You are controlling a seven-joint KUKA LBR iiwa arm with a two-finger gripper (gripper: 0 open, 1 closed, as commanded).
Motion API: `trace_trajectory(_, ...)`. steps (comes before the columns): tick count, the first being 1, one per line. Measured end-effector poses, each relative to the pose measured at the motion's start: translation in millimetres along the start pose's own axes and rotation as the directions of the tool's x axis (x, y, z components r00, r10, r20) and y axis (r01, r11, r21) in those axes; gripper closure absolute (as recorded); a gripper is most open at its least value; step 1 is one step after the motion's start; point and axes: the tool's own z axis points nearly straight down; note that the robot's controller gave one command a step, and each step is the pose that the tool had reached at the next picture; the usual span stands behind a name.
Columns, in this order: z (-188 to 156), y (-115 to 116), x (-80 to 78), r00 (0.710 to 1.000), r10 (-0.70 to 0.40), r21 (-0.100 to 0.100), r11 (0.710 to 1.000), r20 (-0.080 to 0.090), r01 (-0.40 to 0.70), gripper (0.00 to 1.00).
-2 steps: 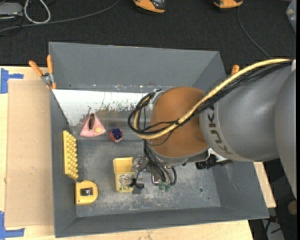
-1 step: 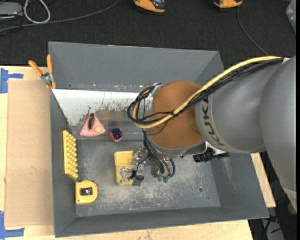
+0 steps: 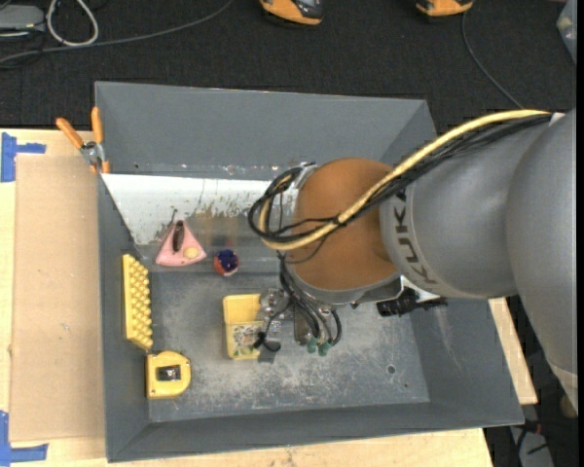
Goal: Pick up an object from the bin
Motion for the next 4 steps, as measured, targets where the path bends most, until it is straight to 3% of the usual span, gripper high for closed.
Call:
trace_trajectory(1, 0, 0, 0.0, 1.000, 0.000, 0.000, 1.000, 0.000, 0.000, 1.00)
trace_trajectory(2, -79, -14, -24.6, 0.964, -0.267, 0.000, 0.964, 0.000, 0.267, 1.00)
trace_trajectory(3, -79, -14, -24.6, 0.964, -0.266, -0.001, 0.964, 0.000, 0.266, 1.00)
trace_trajectory(4, -68, 1, -17.6, 0.969, -0.248, -0.001, 0.969, 0.000, 0.248, 1.00)
